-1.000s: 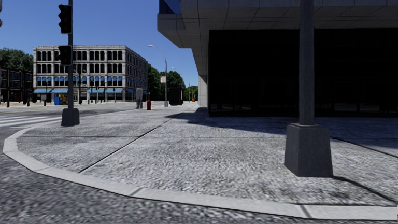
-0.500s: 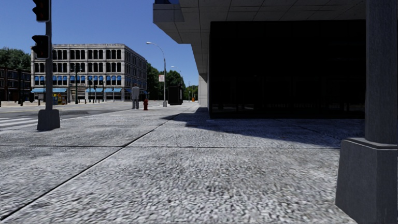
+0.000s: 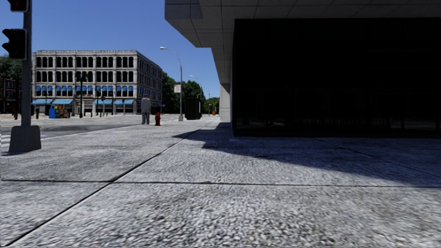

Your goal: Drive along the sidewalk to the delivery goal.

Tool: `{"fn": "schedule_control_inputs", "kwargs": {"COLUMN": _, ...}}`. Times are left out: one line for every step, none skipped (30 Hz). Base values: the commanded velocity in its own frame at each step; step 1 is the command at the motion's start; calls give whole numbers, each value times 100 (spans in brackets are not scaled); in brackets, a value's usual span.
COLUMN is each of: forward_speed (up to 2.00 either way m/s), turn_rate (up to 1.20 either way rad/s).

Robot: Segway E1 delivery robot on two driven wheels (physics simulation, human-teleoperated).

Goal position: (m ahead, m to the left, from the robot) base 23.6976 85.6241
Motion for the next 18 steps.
{"fn": "schedule_control_inputs", "kwargs": {"forward_speed": 156, "turn_rate": 0}}
{"fn": "schedule_control_inputs", "kwargs": {"forward_speed": 156, "turn_rate": 0}}
{"fn": "schedule_control_inputs", "kwargs": {"forward_speed": 156, "turn_rate": 0}}
{"fn": "schedule_control_inputs", "kwargs": {"forward_speed": 156, "turn_rate": 0}}
{"fn": "schedule_control_inputs", "kwargs": {"forward_speed": 156, "turn_rate": 0}}
{"fn": "schedule_control_inputs", "kwargs": {"forward_speed": 156, "turn_rate": 0}}
{"fn": "schedule_control_inputs", "kwargs": {"forward_speed": 156, "turn_rate": 0}}
{"fn": "schedule_control_inputs", "kwargs": {"forward_speed": 156, "turn_rate": 0}}
{"fn": "schedule_control_inputs", "kwargs": {"forward_speed": 156, "turn_rate": 0}}
{"fn": "schedule_control_inputs", "kwargs": {"forward_speed": 156, "turn_rate": 0}}
{"fn": "schedule_control_inputs", "kwargs": {"forward_speed": 156, "turn_rate": 0}}
{"fn": "schedule_control_inputs", "kwargs": {"forward_speed": 156, "turn_rate": 0}}
{"fn": "schedule_control_inputs", "kwargs": {"forward_speed": 156, "turn_rate": 0}}
{"fn": "schedule_control_inputs", "kwargs": {"forward_speed": 156, "turn_rate": 0}}
{"fn": "schedule_control_inputs", "kwargs": {"forward_speed": 157, "turn_rate": 0}}
{"fn": "schedule_control_inputs", "kwargs": {"forward_speed": 157, "turn_rate": 0}}
{"fn": "schedule_control_inputs", "kwargs": {"forward_speed": 157, "turn_rate": 0}}
{"fn": "schedule_control_inputs", "kwargs": {"forward_speed": 157, "turn_rate": 0}}
